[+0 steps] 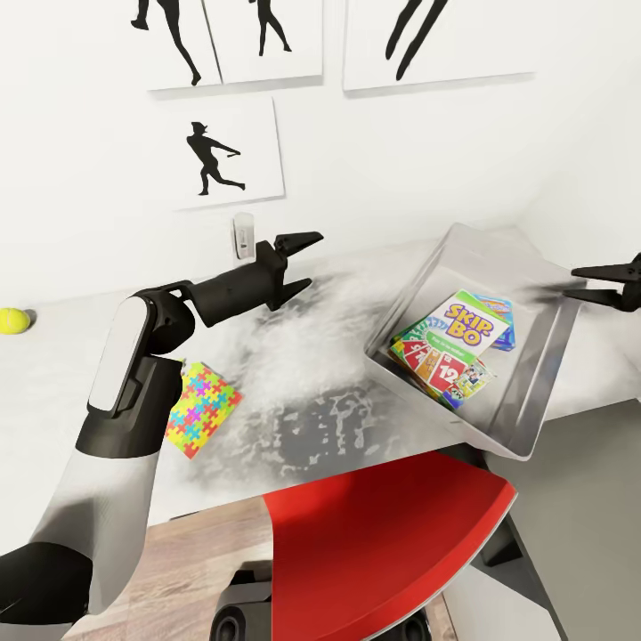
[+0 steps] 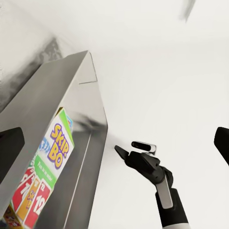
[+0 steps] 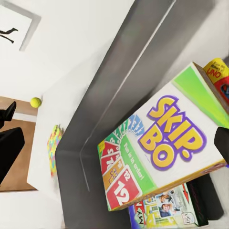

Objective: Put all the toys in the child's room - the three board games (two on the bed and one on the table), the two jigsaw puzzles on the table, and the tennis ball on the table - inside the toy box on the table in the child's room.

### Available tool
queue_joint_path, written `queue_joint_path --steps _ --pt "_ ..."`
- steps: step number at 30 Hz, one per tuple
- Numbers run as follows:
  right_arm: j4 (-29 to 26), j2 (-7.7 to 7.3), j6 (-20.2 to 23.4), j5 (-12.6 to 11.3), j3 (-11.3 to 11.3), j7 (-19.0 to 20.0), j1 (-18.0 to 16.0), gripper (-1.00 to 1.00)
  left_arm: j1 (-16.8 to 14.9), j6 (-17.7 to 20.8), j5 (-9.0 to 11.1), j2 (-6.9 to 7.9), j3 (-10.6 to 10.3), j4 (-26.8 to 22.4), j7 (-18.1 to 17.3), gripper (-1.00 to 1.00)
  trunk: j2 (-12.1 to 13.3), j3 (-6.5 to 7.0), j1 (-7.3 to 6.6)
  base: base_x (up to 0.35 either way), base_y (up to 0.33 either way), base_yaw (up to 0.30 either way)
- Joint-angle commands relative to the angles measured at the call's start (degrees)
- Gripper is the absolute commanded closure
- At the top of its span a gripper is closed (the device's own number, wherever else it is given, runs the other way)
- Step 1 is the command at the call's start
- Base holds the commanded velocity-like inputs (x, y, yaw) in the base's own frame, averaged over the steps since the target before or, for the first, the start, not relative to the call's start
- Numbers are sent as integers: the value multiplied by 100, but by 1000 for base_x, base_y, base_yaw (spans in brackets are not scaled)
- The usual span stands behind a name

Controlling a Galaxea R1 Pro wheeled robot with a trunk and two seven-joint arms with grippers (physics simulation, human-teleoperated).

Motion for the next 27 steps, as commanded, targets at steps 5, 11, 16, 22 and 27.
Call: queue_joint_path --steps 5,11,16,22,27 --pt "-33 -58 39 -34 -25 181 2 -100 17 6 56 -4 -6 -3 58 -100 -10 -8 3 0 0 0" --pt "-58 -118 4 -26 -62 694 39 -100 45 9 46 -2 -60 -3 57 -100 -10 -8 3 0 0 0" --pt "-62 -133 -15 -22 -65 853 65 -100 53 10 42 1 -75 -3 57 -100 -10 -8 3 -1 0 0" --pt "-65 -139 -28 -14 -57 946 86 -100 58 10 43 4 -84 -3 60 -100 -10 -8 3 -67 21 0" --pt "-70 -140 -33 -1 -49 974 89 -100 60 10 43 8 -88 -3 60 -100 -10 -8 3 -171 102 0"
